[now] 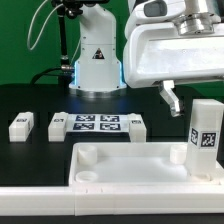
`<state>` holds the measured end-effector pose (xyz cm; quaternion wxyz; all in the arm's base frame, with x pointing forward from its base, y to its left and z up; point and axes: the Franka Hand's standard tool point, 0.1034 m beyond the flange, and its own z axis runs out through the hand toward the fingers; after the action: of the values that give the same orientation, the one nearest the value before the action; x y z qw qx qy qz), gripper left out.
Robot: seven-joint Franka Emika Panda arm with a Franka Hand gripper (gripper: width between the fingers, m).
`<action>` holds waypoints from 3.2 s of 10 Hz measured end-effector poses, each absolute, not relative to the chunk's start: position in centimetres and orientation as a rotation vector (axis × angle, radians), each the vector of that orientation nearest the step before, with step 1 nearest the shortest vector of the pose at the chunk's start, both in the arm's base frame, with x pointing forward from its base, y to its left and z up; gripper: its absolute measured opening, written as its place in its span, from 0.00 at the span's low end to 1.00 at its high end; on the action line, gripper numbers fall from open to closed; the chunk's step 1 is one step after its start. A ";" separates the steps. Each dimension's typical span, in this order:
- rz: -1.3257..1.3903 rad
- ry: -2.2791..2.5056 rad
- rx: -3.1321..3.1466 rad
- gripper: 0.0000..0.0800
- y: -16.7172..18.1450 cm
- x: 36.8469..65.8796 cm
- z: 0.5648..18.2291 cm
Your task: Assemble desk
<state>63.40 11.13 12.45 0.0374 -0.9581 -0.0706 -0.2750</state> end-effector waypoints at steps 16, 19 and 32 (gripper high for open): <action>-0.123 -0.181 -3.040 0.81 10.8 64.0 12.0; -0.103 -0.145 -3.042 0.65 10.6 63.9 11.7; 0.018 2.005 -2.246 0.36 12.0 63.8 11.7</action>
Offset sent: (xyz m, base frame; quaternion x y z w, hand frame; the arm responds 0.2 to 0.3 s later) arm 0.0000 0.0000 0.0000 0.0000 0.0000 0.0000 1.0000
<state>63.80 12.04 11.69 0.0655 -0.7443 0.6646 0.0059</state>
